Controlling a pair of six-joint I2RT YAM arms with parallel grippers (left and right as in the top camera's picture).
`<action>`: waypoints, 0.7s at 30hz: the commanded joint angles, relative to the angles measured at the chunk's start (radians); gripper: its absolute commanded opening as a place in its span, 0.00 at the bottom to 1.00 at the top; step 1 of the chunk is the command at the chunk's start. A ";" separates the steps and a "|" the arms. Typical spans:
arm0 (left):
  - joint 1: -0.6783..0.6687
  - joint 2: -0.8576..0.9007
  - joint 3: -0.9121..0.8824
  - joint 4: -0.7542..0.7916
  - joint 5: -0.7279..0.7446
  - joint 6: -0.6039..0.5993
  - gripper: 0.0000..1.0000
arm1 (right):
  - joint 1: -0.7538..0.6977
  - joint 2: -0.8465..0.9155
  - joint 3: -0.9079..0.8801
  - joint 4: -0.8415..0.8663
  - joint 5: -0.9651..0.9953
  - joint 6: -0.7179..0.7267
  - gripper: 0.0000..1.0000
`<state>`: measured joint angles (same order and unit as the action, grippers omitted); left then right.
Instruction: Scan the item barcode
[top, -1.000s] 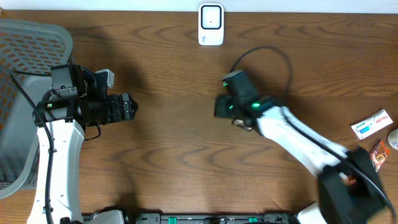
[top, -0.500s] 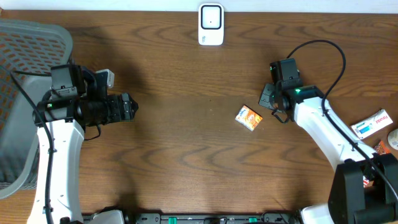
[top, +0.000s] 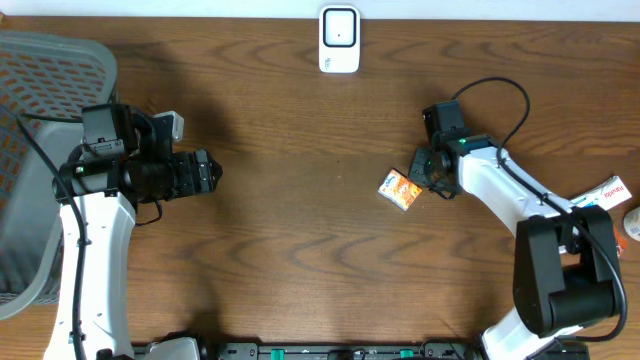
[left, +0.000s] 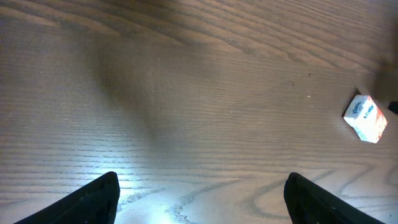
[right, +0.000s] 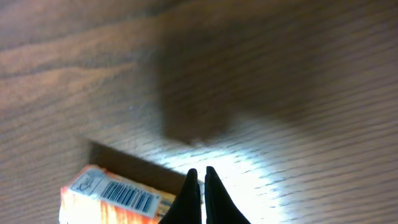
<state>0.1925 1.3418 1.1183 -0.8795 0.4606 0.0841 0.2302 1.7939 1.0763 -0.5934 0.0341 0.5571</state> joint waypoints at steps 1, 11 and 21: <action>-0.002 0.005 0.015 -0.002 -0.010 0.016 0.85 | 0.001 0.010 -0.005 -0.014 -0.071 -0.012 0.01; -0.002 0.005 0.015 -0.002 -0.010 0.016 0.85 | 0.026 0.009 -0.005 -0.177 -0.281 -0.012 0.01; -0.002 0.005 0.015 -0.002 -0.010 0.016 0.85 | 0.089 0.009 -0.005 -0.204 -0.457 0.017 0.01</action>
<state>0.1925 1.3418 1.1183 -0.8799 0.4603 0.0841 0.2928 1.7947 1.0760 -0.8104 -0.3431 0.5571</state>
